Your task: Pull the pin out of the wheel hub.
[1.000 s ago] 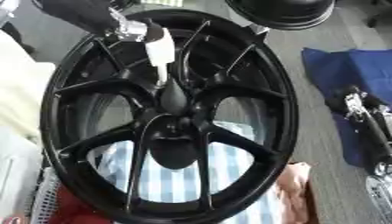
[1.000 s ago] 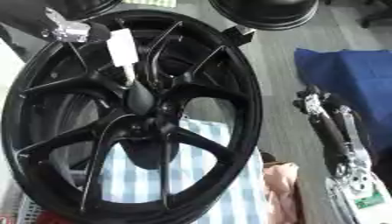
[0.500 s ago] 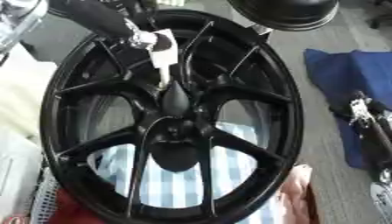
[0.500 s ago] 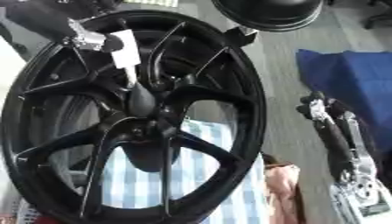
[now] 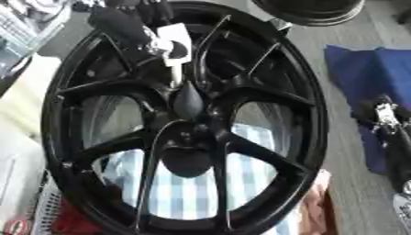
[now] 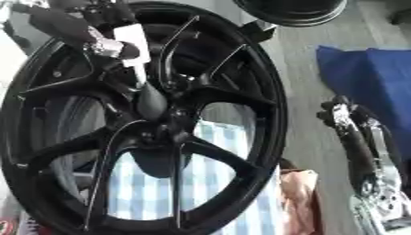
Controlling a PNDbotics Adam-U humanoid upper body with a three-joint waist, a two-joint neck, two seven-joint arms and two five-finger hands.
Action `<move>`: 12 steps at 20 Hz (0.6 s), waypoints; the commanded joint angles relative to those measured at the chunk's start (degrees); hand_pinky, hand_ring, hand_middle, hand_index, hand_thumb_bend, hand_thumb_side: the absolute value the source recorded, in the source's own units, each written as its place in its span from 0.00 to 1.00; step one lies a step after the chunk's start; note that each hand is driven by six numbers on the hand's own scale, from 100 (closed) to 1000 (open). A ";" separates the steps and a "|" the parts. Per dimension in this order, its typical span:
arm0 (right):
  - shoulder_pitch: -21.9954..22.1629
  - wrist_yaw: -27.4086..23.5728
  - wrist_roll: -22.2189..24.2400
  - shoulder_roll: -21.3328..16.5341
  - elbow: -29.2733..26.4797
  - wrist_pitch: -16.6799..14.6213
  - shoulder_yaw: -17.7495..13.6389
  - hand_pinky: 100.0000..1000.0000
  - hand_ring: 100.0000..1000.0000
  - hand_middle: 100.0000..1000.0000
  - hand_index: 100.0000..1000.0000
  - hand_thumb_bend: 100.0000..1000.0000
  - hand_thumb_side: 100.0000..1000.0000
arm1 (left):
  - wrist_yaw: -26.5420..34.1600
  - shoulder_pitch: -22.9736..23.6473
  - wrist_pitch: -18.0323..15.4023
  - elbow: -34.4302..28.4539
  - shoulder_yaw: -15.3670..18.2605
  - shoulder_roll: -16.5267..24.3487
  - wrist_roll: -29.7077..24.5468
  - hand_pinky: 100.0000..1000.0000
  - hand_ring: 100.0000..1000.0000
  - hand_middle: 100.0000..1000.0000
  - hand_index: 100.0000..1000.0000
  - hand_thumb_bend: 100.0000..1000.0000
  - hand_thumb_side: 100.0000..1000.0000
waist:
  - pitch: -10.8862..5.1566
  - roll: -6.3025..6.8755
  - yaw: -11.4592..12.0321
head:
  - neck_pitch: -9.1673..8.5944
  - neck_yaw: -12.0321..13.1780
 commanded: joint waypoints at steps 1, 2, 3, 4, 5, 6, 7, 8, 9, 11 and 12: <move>-0.36 0.19 -0.26 -0.22 -1.36 0.04 -0.06 0.81 0.67 0.45 0.58 0.00 0.63 | -0.83 -1.37 3.08 0.25 0.41 0.28 -3.43 0.75 0.82 0.78 0.86 0.45 0.61 | -0.82 0.01 -0.15 | -0.79 0.34; -0.38 0.20 -0.29 -0.18 -1.36 0.05 -0.07 0.81 0.67 0.45 0.58 0.00 0.63 | -1.01 -1.38 3.05 0.42 0.36 0.18 -3.52 0.74 0.81 0.78 0.85 0.45 0.61 | -0.77 0.01 -0.19 | -0.83 0.39; -0.39 0.18 -0.33 -0.14 -1.36 0.06 -0.08 0.81 0.67 0.45 0.58 0.00 0.63 | -1.14 -1.38 3.04 0.59 0.32 0.08 -3.63 0.73 0.79 0.75 0.83 0.43 0.61 | -0.75 0.02 -0.23 | -0.88 0.43; -0.41 0.15 -0.35 -0.11 -1.36 0.06 -0.08 0.81 0.67 0.45 0.58 0.00 0.63 | -1.24 -1.38 3.04 0.74 0.31 0.00 -3.75 0.72 0.79 0.75 0.83 0.43 0.61 | -0.74 0.03 -0.28 | -0.90 0.46; -0.41 0.13 -0.38 -0.07 -1.36 0.07 -0.10 0.81 0.67 0.45 0.58 0.00 0.63 | -1.27 -1.38 3.07 0.85 0.33 -0.07 -3.88 0.70 0.76 0.71 0.80 0.40 0.60 | -0.74 0.04 -0.33 | -0.91 0.48; -0.40 0.12 -0.43 -0.03 -1.36 0.10 -0.12 0.81 0.67 0.45 0.58 0.00 0.63 | -1.19 -1.41 3.12 0.88 0.38 -0.13 -4.02 0.69 0.74 0.69 0.79 0.38 0.60 | -0.74 0.06 -0.36 | -0.91 0.49; -0.38 0.12 -0.48 0.02 -1.36 0.15 -0.14 0.81 0.67 0.45 0.58 0.00 0.64 | -1.07 -1.46 3.20 0.84 0.44 -0.18 -4.10 0.68 0.72 0.66 0.77 0.35 0.59 | -0.74 0.08 -0.38 | -0.92 0.51; -0.36 0.10 -0.53 0.08 -1.36 0.24 -0.14 0.81 0.67 0.45 0.58 0.00 0.64 | -0.92 -1.51 3.34 0.79 0.51 -0.24 -4.11 0.67 0.71 0.64 0.75 0.32 0.58 | -0.75 0.10 -0.39 | -0.91 0.54; -0.35 0.05 -0.59 0.14 -1.36 0.36 -0.13 0.81 0.67 0.45 0.58 0.00 0.64 | -0.69 -1.55 3.52 0.74 0.57 -0.29 -4.11 0.65 0.68 0.60 0.73 0.29 0.57 | -0.77 0.12 -0.39 | -0.90 0.57; -0.31 0.00 -0.69 0.24 -1.36 0.52 -0.12 0.81 0.67 0.45 0.58 0.00 0.65 | -0.15 -1.61 3.94 0.56 0.71 -0.32 -4.02 0.63 0.66 0.57 0.71 0.22 0.53 | -0.81 0.15 -0.40 | -0.86 0.62; -0.27 -0.01 -0.73 0.29 -1.36 0.57 -0.13 0.81 0.67 0.45 0.58 0.00 0.65 | 0.10 -1.64 4.15 0.46 0.75 -0.29 -3.98 0.63 0.64 0.56 0.70 0.17 0.50 | -0.84 0.16 -0.41 | -0.80 0.60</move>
